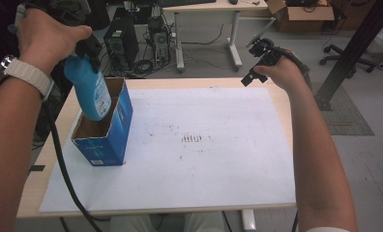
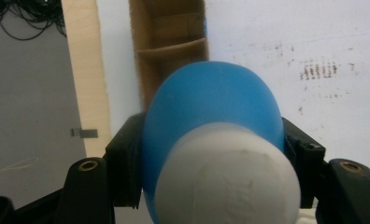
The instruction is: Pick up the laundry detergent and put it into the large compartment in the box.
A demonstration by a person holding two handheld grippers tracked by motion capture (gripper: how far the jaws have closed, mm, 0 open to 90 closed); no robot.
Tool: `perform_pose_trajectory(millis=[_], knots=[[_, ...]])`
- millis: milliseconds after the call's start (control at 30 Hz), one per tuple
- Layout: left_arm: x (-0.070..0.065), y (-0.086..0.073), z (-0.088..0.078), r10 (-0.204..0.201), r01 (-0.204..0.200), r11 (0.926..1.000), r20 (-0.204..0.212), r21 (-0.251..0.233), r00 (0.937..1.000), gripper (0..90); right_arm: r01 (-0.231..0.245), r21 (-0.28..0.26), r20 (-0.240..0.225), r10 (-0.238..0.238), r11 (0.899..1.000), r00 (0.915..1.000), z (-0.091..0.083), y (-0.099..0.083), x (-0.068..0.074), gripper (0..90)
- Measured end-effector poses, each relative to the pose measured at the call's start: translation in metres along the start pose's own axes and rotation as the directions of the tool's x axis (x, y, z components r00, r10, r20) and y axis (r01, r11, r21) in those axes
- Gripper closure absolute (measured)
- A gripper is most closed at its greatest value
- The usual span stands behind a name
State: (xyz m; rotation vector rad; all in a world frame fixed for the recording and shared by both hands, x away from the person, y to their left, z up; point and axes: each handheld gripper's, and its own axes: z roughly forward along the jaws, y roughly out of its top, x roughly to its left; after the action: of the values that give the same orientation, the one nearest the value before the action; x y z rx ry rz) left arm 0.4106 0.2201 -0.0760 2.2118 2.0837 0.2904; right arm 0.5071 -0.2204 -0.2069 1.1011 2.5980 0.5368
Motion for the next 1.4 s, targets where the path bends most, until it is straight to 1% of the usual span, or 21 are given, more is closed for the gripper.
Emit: perform_pose_trajectory(millis=[100, 167, 200, 233, 300, 367, 433, 500, 533, 633, 667, 700, 733, 767, 833, 900, 933, 1033, 1133, 1333, 1400], knots=[[0.003, 0.001, 0.005, -0.005, 0.005, 1.0, -0.004, 0.001, 1.0, 37.4, 0.0, 0.001, 0.0, 0.0, 1.0, 1.0, 0.001, 0.0, 0.001, 9.6], [0.008, 0.001, 0.013, -0.008, 0.008, 1.0, -0.009, 0.003, 0.9999, 37.5, 0.003, 0.005, 0.002, -0.003, 1.0, 1.0, 0.002, 0.001, 0.001, 9.6], [0.008, 0.001, 0.013, -0.008, 0.008, 1.0, -0.009, 0.003, 0.9999, 37.5, 0.003, 0.005, 0.002, -0.003, 1.0, 1.0, 0.002, 0.001, 0.001, 9.6], [0.011, 0.001, 0.018, -0.011, 0.011, 0.9999, -0.011, 0.004, 0.9999, 37.5, 0.003, 0.007, 0.004, -0.003, 1.0, 1.0, 0.002, 0.001, 0.001, 9.6], [0.012, 0.002, 0.02, -0.013, 0.013, 0.9999, -0.012, 0.003, 0.9998, 37.5, 0.001, 0.006, 0.006, -0.001, 1.0, 1.0, 0.002, 0.001, 0.0, 9.6], [0.015, 0.002, 0.027, -0.016, 0.016, 0.9998, -0.009, 0.008, 0.9998, 37.4, 0.0, 0.006, 0.006, 0.0, 1.0, 1.0, 0.002, 0.001, 0.0, 9.6], [0.015, 0.002, 0.032, -0.011, 0.011, 0.9999, -0.013, 0.004, 0.9999, 37.5, 0.0, 0.007, 0.008, 0.0, 1.0, 1.0, 0.002, 0.001, 0.001, 9.6], [0.017, 0.001, 0.046, -0.007, 0.007, 0.9999, -0.014, 0.01, 0.9999, 37.5, -0.001, 0.007, 0.009, 0.001, 1.0, 1.0, 0.002, 0.001, 0.001, 9.6], [0.017, 0.001, 0.046, -0.007, 0.007, 0.9999, -0.014, 0.01, 0.9999, 37.4, -0.001, 0.007, 0.009, 0.001, 1.0, 1.0, 0.002, 0.001, 0.001, 9.6], [0.019, 0.0, 0.063, -0.01, 0.011, 0.9998, -0.011, 0.019, 0.9999, 37.5, 0.001, 0.007, 0.009, -0.001, 1.0, 1.0, 0.002, 0.001, 0.001, 9.6], [0.019, 0.0, 0.063, -0.01, 0.011, 0.9998, -0.011, 0.019, 0.9999, 37.5, 0.001, 0.007, 0.009, -0.001, 1.0, 1.0, 0.002, 0.001, 0.001, 9.6], [0.021, -0.001, 0.071, -0.009, 0.009, 0.9998, -0.01, 0.018, 0.9999, 37.4, 0.001, 0.007, 0.01, -0.001, 1.0, 0.9999, 0.002, 0.0, 0.001, 9.6], [0.021, -0.001, 0.071, -0.009, 0.009, 0.9998, -0.01, 0.018, 0.9999, 37.5, 0.001, 0.007, 0.01, -0.001, 1.0, 0.9999, 0.002, 0.0, 0.001, 9.6], [0.021, -0.002, 0.078, -0.007, 0.007, 0.9998, -0.006, 0.019, 1.0, 37.4, 0.0, 0.008, 0.011, 0.0, 1.0, 0.9999, 0.002, 0.0, 0.001, 9.6], [0.022, -0.003, 0.081, -0.006, 0.006, 0.9999, -0.005, 0.014, 1.0, 37.5, 0.001, 0.009, 0.012, -0.001, 1.0, 0.9999, 0.002, 0.001, 0.001, 9.6], [0.023, -0.004, 0.092, -0.008, 0.008, 0.9999, -0.001, 0.014, 1.0, 37.5, 0.002, 0.011, 0.012, -0.002, 1.0, 0.9999, 0.003, 0.001, 0.002, 9.6], [0.023, -0.004, 0.092, -0.008, 0.008, 0.9999, -0.001, 0.014, 1.0, 37.5, 0.002, 0.011, 0.012, -0.002, 1.0, 0.9999, 0.003, 0.001, 0.002, 9.6], [0.023, -0.006, 0.102, -0.011, 0.011, 0.9999, -0.001, 0.01, 0.9999, 37.4, 0.003, 0.011, 0.012, -0.003, 1.0, 0.9999, 0.004, 0.002, 0.003, 9.6], [0.023, -0.006, 0.108, -0.011, 0.011, 0.9999, -0.001, 0.008, 0.9999, 37.5, 0.004, 0.01, 0.012, -0.005, 1.0, 0.9999, 0.004, 0.002, 0.003, 9.6], [0.022, -0.008, 0.124, -0.018, 0.018, 0.9998, 0.013, -0.002, 0.9998, 37.4, 0.006, 0.013, 0.012, -0.006, 1.0, 0.9999, 0.005, 0.002, 0.004, 9.6], [0.022, -0.009, 0.13, -0.019, 0.019, 0.9998, 0.015, 0.002, 0.9997, 37.4, 0.006, 0.013, 0.012, -0.006, 1.0, 0.9999, 0.005, 0.002, 0.003, 9.6]])
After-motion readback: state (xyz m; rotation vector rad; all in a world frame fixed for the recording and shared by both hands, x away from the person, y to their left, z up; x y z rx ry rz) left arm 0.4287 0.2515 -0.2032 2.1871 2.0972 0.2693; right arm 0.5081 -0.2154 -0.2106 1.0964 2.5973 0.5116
